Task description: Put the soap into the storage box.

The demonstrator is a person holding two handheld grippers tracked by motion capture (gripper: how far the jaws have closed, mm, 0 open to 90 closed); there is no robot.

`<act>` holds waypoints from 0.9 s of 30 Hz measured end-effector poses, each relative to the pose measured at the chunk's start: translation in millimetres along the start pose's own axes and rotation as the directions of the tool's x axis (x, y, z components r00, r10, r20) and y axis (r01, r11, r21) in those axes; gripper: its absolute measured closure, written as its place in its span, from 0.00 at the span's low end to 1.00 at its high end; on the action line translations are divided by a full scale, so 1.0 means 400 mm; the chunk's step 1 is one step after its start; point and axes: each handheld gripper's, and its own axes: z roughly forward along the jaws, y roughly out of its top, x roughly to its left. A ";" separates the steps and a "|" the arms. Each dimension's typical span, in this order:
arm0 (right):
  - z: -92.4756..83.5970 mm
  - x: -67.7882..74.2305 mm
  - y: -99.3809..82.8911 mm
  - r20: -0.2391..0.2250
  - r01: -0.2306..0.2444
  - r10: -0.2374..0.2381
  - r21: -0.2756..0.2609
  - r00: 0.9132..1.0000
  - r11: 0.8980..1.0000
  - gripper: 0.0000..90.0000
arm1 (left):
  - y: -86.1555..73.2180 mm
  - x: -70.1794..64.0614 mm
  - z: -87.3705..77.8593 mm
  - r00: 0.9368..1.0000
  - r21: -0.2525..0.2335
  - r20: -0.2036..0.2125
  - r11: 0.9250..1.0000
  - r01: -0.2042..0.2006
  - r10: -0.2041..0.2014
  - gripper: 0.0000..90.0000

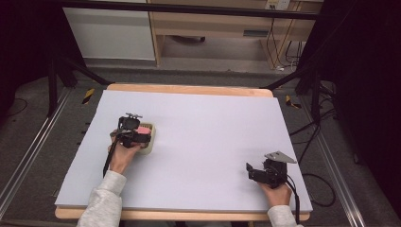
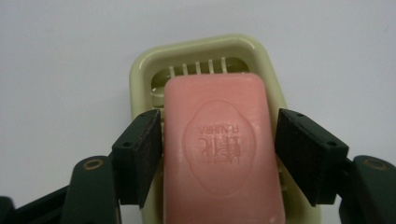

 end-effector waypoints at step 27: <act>-0.006 -0.004 -0.001 0.003 -0.007 0.007 -0.009 1.000 1.000 0.13 | -0.021 -0.021 -0.086 0.998 -0.163 0.039 0.985 -0.050 0.057 0.33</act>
